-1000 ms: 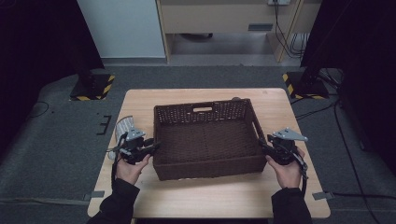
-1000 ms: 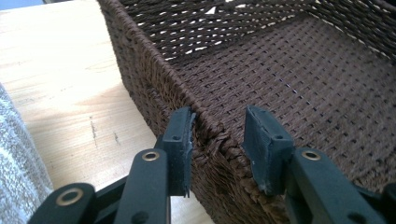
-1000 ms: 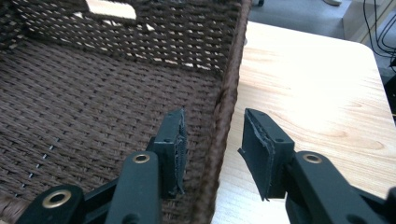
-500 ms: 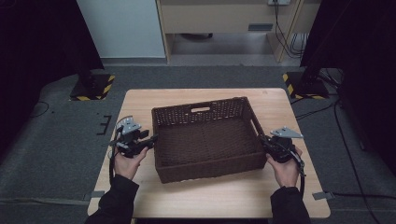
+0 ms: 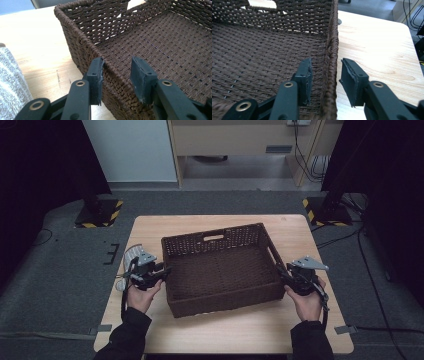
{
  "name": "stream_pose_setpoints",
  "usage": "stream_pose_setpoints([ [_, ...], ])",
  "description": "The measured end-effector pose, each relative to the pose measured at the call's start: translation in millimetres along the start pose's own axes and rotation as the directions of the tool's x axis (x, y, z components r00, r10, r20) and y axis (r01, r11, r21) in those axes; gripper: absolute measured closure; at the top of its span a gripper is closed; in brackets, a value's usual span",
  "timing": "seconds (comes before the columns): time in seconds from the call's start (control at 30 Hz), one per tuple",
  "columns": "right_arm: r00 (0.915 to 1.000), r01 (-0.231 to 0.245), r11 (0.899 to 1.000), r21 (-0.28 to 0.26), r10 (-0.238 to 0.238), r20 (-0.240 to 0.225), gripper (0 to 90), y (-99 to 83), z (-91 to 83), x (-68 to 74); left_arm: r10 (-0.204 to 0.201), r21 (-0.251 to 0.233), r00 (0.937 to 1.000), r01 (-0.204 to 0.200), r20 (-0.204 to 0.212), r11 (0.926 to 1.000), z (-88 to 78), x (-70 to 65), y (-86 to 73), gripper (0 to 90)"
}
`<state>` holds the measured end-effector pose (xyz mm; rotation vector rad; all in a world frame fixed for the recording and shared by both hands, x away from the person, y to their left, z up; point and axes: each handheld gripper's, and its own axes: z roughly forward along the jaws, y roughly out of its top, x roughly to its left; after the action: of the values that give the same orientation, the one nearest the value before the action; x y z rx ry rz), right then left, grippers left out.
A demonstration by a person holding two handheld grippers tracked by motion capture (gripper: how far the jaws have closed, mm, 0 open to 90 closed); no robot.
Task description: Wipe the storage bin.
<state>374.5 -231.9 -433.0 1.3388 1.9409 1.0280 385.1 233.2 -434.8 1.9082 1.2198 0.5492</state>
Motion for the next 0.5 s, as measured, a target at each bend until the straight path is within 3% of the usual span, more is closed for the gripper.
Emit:
stream_pose_setpoints([
  [0.23,0.9999,-0.011,1.0,0.023,0.01,0.009,66.7,-3.2,2.3,-1.7,0.059,0.004,0.9981,-0.059,-0.017,0.9983,-12.1,-11.0,-3.8,59.2],
  [0.4,0.9996,-0.026,0.999,0.026,0.026,0.008,72.2,-3.6,7.0,-5.9,0.034,-0.034,0.9991,-0.035,-0.024,0.9988,-14.6,-4.3,3.9,54.3],
  [0.5,0.9998,-0.01,0.999,0.036,0.009,0.018,73.3,-1.9,10.8,-5.2,0.016,-0.026,0.9992,-0.017,-0.036,0.9995,-8.5,4.6,8.6,52.6],
])
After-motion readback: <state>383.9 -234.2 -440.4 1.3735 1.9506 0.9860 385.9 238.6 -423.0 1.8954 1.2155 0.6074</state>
